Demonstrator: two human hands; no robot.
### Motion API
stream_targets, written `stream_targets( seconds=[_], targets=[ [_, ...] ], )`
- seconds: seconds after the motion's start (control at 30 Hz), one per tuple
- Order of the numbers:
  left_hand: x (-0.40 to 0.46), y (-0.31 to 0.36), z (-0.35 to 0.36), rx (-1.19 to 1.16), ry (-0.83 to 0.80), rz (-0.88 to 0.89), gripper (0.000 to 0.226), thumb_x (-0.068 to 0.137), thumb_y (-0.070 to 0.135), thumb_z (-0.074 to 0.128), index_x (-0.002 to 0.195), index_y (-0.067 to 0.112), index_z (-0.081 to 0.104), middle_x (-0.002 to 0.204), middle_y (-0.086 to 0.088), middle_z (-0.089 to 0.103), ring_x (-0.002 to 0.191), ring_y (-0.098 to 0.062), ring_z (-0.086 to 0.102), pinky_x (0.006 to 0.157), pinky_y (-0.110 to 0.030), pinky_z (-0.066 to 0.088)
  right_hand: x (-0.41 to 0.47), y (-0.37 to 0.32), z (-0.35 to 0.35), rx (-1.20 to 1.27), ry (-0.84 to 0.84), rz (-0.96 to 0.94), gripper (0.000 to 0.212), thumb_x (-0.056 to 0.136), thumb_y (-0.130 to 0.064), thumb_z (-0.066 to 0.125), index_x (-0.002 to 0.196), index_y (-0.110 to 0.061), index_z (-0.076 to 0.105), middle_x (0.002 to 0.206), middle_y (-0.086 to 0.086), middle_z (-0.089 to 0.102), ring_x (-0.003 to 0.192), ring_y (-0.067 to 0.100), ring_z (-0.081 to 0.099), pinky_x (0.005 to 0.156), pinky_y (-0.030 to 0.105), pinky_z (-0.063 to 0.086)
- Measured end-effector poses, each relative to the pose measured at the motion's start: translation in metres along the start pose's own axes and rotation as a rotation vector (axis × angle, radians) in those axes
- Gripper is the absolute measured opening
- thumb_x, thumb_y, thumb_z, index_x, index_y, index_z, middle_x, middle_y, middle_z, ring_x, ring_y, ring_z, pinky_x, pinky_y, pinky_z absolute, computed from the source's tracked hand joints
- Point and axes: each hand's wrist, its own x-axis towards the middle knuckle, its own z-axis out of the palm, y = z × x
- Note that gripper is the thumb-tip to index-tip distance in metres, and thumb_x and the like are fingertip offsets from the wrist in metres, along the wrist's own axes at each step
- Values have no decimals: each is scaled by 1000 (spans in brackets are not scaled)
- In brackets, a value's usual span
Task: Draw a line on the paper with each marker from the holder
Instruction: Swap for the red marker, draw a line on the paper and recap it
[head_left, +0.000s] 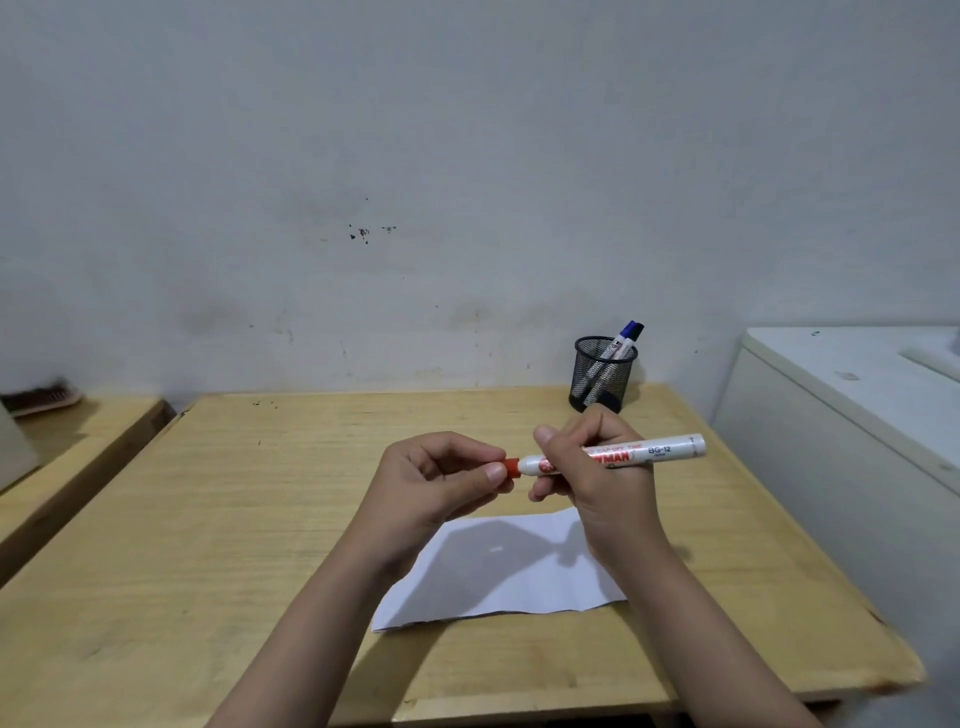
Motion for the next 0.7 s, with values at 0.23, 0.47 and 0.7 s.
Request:
stream_targets(
  seconds=[0.23, 0.47, 0.7],
  targets=[
    [-4, 1, 4, -6, 60, 68, 18, 58, 10, 74, 76, 4, 74, 72, -10, 74, 71, -22, 70, 73, -27, 59, -3, 4, 8, 19, 1, -69, 35, 80, 7, 66, 61, -8, 41, 47, -5, 48, 38, 17, 54, 47, 30, 49],
    [0, -4, 11, -74, 197, 105, 15, 57, 11, 75, 72, 10, 76, 71, -7, 75, 73, -21, 70, 75, -28, 60, 7, 5, 9, 121, -37, 159, 35, 64, -34, 76, 65, -9, 51, 49, -1, 56, 42, 16, 54, 48, 28, 50],
    [20, 0, 9, 295, 434, 284, 11, 68, 8, 79, 75, 16, 74, 74, 3, 76, 67, -11, 68, 65, -16, 53, 15, 1, -18, -616, 2, -318, 31, 68, -28, 83, 71, -13, 56, 66, -4, 57, 59, 6, 52, 59, 15, 42]
  ],
)
